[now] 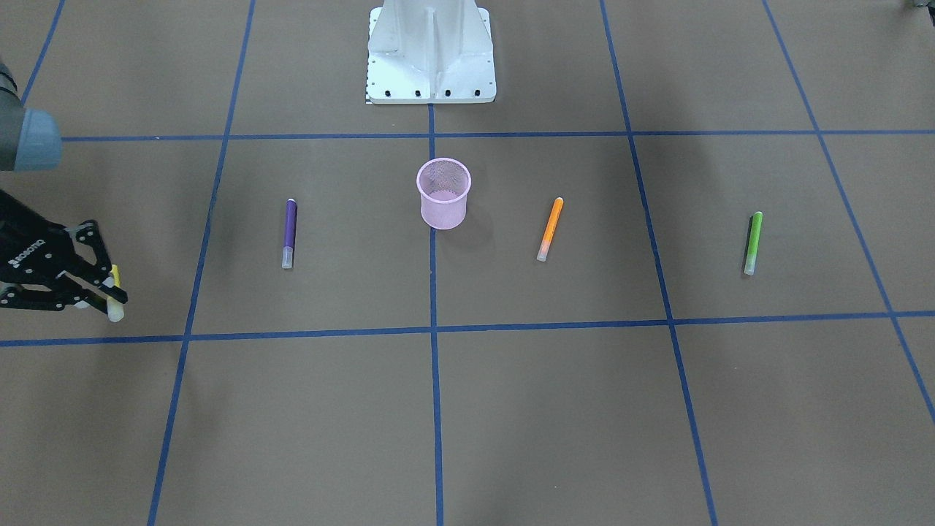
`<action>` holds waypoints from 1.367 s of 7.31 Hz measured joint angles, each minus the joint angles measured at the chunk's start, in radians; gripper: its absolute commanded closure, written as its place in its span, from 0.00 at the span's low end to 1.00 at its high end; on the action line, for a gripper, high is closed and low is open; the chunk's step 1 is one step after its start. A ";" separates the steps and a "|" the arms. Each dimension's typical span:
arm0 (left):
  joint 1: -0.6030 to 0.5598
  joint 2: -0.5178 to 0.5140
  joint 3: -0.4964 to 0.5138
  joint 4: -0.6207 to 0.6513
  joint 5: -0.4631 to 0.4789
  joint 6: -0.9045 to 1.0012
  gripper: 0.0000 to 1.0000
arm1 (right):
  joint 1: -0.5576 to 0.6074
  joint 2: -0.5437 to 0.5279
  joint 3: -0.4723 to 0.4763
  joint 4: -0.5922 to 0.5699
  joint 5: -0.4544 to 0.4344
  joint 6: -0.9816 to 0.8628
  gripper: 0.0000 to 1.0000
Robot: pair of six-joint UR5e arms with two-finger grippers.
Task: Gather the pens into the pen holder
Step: 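Carry the yellow marker with the right gripper over the pink cup, then lower the yellow marker into the pink cup and open the right gripper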
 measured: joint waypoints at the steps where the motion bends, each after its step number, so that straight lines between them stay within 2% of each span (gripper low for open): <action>1: 0.001 0.000 0.000 -0.001 0.000 0.000 0.00 | -0.063 0.022 0.028 0.069 -0.085 0.066 1.00; 3: 0.001 -0.001 0.000 0.000 -0.001 0.000 0.00 | -0.238 0.052 0.111 0.115 -0.326 0.141 1.00; 6: 0.001 -0.001 0.005 0.001 0.000 -0.001 0.00 | -0.572 0.134 0.174 0.124 -0.775 0.188 1.00; 8: 0.003 -0.001 0.010 0.000 0.000 -0.002 0.00 | -0.730 0.182 0.177 0.123 -0.964 0.178 1.00; 9: 0.004 -0.001 0.012 0.001 0.000 -0.002 0.00 | -0.772 0.191 0.174 0.122 -1.006 0.159 1.00; 10: 0.004 -0.001 0.013 0.001 0.000 -0.002 0.00 | -0.802 0.193 0.169 0.122 -1.036 0.128 0.57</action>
